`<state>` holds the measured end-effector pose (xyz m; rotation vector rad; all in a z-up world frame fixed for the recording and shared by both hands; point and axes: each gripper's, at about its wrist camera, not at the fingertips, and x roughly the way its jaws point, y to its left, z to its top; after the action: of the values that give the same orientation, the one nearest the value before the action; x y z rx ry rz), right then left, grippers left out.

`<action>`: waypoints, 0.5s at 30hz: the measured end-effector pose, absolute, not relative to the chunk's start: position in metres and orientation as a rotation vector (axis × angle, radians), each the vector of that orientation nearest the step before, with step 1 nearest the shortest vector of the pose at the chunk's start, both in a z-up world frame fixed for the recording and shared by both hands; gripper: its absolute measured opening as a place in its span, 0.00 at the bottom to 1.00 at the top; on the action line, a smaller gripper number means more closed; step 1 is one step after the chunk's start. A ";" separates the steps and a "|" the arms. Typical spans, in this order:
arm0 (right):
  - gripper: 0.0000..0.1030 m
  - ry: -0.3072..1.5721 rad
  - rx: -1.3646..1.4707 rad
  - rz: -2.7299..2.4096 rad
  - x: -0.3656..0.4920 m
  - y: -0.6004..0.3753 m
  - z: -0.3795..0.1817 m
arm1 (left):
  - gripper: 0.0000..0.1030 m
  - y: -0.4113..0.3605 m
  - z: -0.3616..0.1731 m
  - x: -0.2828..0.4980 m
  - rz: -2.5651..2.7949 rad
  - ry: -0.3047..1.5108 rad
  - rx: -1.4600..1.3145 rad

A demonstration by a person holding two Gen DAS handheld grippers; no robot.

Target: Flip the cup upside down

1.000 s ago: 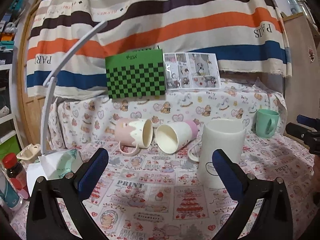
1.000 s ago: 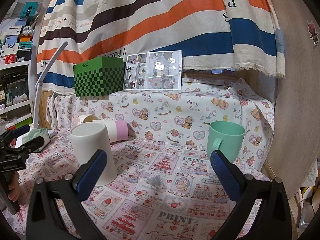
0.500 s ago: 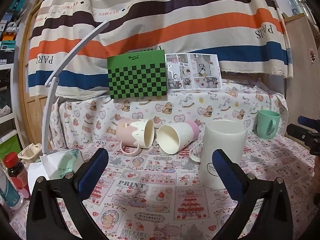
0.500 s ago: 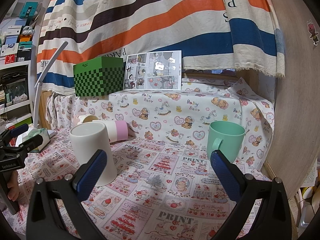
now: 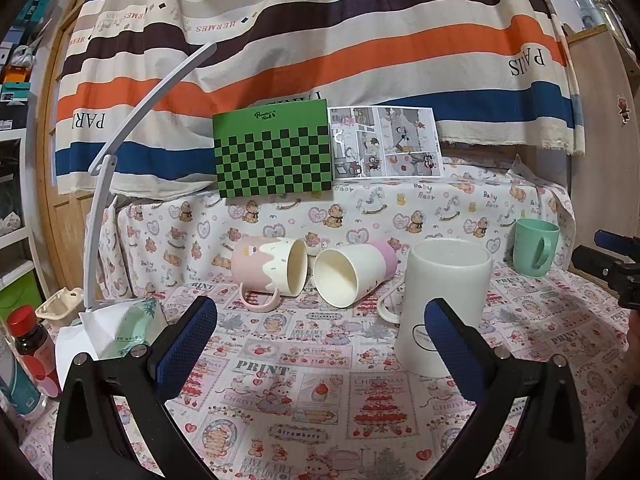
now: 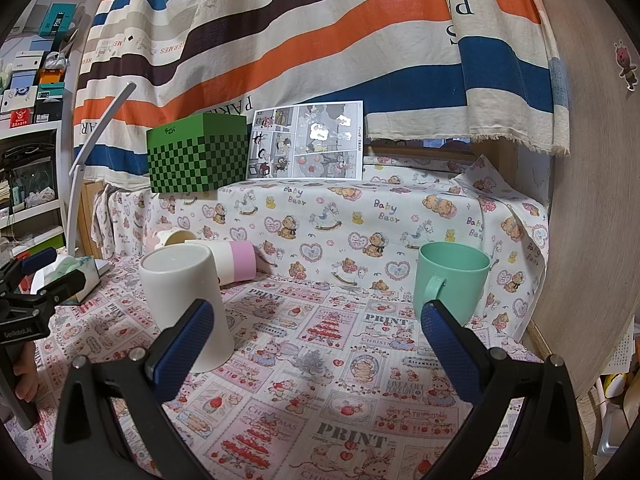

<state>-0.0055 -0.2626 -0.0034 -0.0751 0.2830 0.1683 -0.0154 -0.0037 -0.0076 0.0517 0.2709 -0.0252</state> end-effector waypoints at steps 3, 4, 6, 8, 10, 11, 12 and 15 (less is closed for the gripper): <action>1.00 0.283 -0.075 0.168 -0.006 -0.263 -0.004 | 1.00 -0.003 -0.007 -0.015 -0.022 0.275 0.057; 1.00 0.283 -0.075 0.168 -0.005 -0.263 -0.003 | 1.00 -0.003 -0.007 -0.015 -0.022 0.275 0.056; 1.00 0.283 -0.075 0.168 -0.005 -0.263 -0.003 | 1.00 -0.003 -0.007 -0.015 -0.022 0.274 0.057; 1.00 0.284 -0.075 0.168 -0.005 -0.263 -0.003 | 1.00 -0.003 -0.007 -0.015 -0.021 0.276 0.059; 1.00 0.283 -0.075 0.168 -0.005 -0.263 -0.003 | 1.00 -0.003 -0.007 -0.015 -0.021 0.275 0.058; 1.00 0.283 -0.075 0.168 -0.005 -0.263 -0.004 | 1.00 -0.002 -0.007 -0.016 -0.021 0.275 0.056; 1.00 0.283 -0.076 0.168 -0.005 -0.263 -0.003 | 1.00 -0.003 -0.007 -0.015 -0.022 0.275 0.057; 1.00 0.283 -0.076 0.168 -0.005 -0.263 -0.004 | 1.00 -0.003 -0.007 -0.015 -0.021 0.275 0.058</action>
<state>-0.0053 -0.2626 -0.0036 -0.0755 0.2833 0.1680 -0.0154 -0.0033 -0.0071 0.0576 0.2748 -0.0215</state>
